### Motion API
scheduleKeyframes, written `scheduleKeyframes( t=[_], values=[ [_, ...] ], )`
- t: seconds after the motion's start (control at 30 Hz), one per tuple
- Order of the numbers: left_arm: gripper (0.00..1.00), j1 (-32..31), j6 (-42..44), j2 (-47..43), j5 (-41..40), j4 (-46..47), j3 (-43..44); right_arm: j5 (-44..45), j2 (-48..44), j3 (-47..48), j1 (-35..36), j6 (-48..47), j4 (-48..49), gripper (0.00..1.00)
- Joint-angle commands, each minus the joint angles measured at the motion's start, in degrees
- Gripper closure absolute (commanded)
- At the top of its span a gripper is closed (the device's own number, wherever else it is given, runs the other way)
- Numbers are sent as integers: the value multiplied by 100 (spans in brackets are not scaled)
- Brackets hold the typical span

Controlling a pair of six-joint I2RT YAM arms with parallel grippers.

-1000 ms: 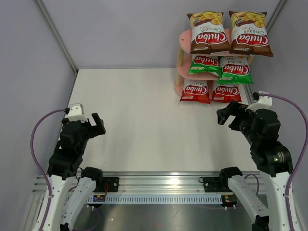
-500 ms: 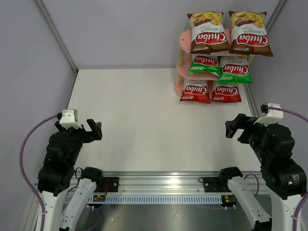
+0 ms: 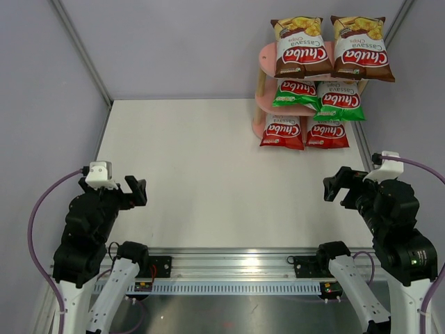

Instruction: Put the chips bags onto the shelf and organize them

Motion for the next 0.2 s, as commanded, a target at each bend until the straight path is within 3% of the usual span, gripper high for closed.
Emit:
scheduleKeyframes(
  t=[0.0, 0.17],
  values=[
    [1, 30, 106, -94, 151, 205, 149, 44, -45, 16, -18, -125, 200, 0],
    [1, 30, 115, -94, 133, 222, 141, 105, -80, -2, -18, -107, 235, 0]
  ],
)
